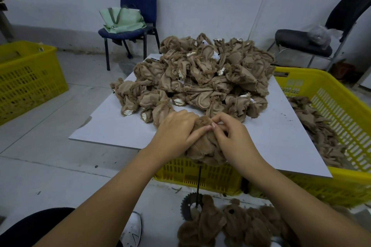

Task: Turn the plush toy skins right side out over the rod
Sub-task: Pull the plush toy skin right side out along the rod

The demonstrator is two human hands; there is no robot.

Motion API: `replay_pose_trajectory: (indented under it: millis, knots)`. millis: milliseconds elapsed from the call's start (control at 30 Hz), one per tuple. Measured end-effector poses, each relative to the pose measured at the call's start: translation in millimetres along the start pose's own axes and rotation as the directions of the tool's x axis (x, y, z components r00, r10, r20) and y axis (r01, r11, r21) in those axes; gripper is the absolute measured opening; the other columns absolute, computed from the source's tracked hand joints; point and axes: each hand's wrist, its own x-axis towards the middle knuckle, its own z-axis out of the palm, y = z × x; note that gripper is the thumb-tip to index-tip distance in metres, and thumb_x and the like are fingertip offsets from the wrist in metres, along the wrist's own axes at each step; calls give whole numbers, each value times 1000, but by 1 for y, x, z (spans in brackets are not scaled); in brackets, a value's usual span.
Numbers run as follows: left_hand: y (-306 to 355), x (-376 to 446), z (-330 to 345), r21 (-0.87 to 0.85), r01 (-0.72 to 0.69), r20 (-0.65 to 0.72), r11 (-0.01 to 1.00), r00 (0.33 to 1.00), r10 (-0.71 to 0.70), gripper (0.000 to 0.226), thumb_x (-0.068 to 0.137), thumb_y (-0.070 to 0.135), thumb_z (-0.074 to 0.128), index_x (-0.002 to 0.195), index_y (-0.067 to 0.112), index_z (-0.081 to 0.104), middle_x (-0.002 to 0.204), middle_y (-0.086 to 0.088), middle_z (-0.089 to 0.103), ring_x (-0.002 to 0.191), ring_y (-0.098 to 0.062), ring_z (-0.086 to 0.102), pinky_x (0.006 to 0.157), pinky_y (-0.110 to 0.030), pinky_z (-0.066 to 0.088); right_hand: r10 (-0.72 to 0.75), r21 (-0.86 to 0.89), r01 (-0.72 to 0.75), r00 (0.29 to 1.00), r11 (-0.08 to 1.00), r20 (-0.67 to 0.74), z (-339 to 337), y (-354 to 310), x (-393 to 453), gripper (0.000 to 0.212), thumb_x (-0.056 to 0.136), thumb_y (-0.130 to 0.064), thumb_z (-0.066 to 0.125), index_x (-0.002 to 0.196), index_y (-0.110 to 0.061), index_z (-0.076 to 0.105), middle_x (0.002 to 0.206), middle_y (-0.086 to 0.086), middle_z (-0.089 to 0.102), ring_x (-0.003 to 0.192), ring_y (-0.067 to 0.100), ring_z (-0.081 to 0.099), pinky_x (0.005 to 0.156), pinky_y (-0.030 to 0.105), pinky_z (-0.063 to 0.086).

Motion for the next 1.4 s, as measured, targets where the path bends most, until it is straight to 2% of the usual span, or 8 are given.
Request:
replay_pose_trajectory:
  millis: [300,433,633,800,967,1067,1167,1400]
  knots:
    - [18,16,-11,94,-62,-118,994,990,73,47,97,60,31,68,25,43,63,12,42,63,-12,41,68,-32,29,125,308,-133,991,942,48,-14,-3,8,21,103,-11,50,88,-16,64,70,2,74,70,16,74,57,22,56]
    - [16,27,-6,95,136,100,986,984,-146,55,97,65,38,64,21,41,59,4,46,54,-13,44,55,-32,29,188,267,-206,978,941,91,-5,2,12,17,101,-6,47,100,-8,64,84,33,67,78,50,66,66,56,56]
    - [13,9,13,-240,324,102,915,946,-308,49,94,53,51,61,20,35,52,7,34,49,-14,34,49,-31,26,205,100,-218,971,971,125,9,10,10,31,98,-4,41,84,-26,58,46,-6,56,42,17,41,42,26,29]
    - [21,-2,14,-113,157,-153,981,973,-173,51,94,49,46,57,17,34,48,8,31,46,-13,34,52,-30,22,119,-1,-119,990,993,75,10,4,4,31,99,-5,42,80,-28,53,47,-12,53,42,8,38,42,25,30]
    - [23,-8,25,-33,-94,-505,995,861,64,39,98,33,53,64,16,45,57,5,40,55,-11,34,56,-32,29,-45,-84,48,998,995,44,0,-3,0,21,100,-14,48,87,-26,58,72,1,64,64,17,58,57,34,47]
    - [25,-16,37,-273,87,-280,958,946,-165,43,97,44,50,62,20,49,55,7,47,52,-13,48,50,-36,38,-18,-194,39,994,980,107,2,3,-1,21,100,-11,46,88,-26,56,74,-2,62,66,9,58,59,29,47]
    - [22,-12,42,-345,322,-83,882,925,-371,50,94,56,45,54,25,41,48,3,46,48,-14,50,46,-32,35,26,-175,-5,992,985,121,7,8,5,21,100,-9,45,90,-23,57,79,2,65,72,15,61,65,36,51]
    - [28,10,20,-231,308,-72,923,941,-332,50,83,61,38,50,23,37,46,4,40,44,-9,41,46,-28,23,2,-92,4,998,996,63,1,4,10,24,94,-3,48,95,-21,63,83,-3,67,77,9,62,70,31,52]
